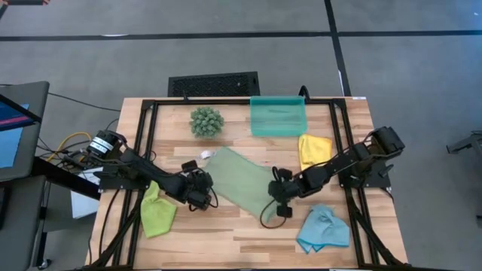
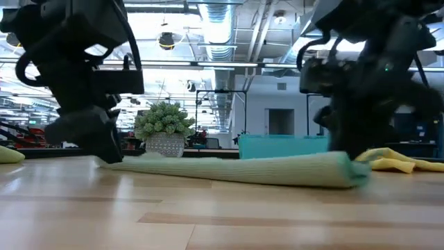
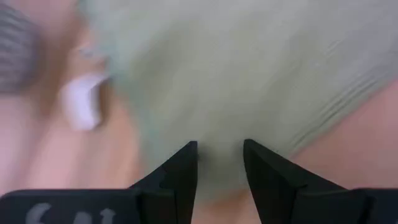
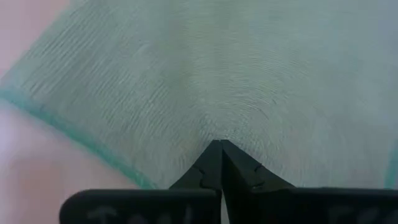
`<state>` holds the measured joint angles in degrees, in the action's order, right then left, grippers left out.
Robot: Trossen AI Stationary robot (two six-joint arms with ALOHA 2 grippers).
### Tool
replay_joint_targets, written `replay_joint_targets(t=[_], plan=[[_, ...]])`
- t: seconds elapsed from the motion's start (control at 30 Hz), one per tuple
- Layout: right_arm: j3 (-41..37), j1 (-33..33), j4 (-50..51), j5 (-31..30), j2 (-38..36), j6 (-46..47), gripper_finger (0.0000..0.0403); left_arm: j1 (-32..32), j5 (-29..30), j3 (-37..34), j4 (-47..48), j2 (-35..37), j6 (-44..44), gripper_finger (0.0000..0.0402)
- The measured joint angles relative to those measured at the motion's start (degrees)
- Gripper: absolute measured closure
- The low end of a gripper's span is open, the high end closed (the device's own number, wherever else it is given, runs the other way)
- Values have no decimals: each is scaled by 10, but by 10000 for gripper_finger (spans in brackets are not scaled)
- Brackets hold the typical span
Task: Roll microfiber towels into tight, uniform cylinder then place into a basket
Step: Roll the dark green microfiber cloth
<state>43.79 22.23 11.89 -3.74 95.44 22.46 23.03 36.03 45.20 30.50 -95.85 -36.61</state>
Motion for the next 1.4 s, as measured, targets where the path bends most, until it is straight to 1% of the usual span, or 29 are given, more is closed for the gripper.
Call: replay_joint_targets(t=[0.03,0.13,0.2,0.33,0.5,0.53,0.6,0.63,0.73,0.8,0.87,0.93,1.0,1.07,1.13,1.17,1.23,1.3,1.33,1.4], plan=[[-2,8,-5,14,-5,-2,378,0,19,6,3,0,6,278],[-2,27,-41,15,-27,-4,384,-2,56,30,17,0,6,278],[0,30,-46,-7,-41,-4,386,-2,58,39,24,0,-1,278],[-1,27,-34,-70,-44,-4,386,-3,52,42,9,0,-18,278],[-2,9,-14,-80,-11,0,381,-16,48,22,-37,1,-17,278],[-2,7,-17,-74,-3,0,381,-20,48,13,-48,1,-15,278],[-1,4,-22,-44,12,-4,382,-31,47,-6,-73,1,-26,278],[1,4,-25,-18,16,-5,382,-37,42,-17,-81,1,-34,278],[2,9,-37,30,21,-5,381,-57,29,-38,-81,1,-54,278],[0,16,-60,51,21,-14,379,-69,51,-47,-84,1,-68,278],[-2,20,-84,53,12,-23,378,-78,101,-50,-93,1,-101,278],[7,20,-109,30,-5,-19,379,-79,140,-45,-116,1,-106,278],[12,19,-117,-6,-28,-19,383,-73,148,-30,-129,1,-77,278],[11,21,-108,-36,-38,-27,387,-63,141,-12,-140,1,-55,278],[9,22,-88,-41,-40,-28,388,-52,122,4,-154,1,-26,278],[9,23,-80,-41,-40,-29,388,-49,99,7,-171,1,-10,278],[5,26,-72,-39,-35,-30,384,-46,33,8,-203,1,19,278],[-2,28,-68,-37,-20,-42,379,-46,-27,5,-221,1,15,278],[-4,28,-56,-36,-12,-47,376,-48,-42,2,-221,1,5,278],[-4,32,-51,-19,4,-49,374,-54,-43,-6,-221,-8,-11,278]])
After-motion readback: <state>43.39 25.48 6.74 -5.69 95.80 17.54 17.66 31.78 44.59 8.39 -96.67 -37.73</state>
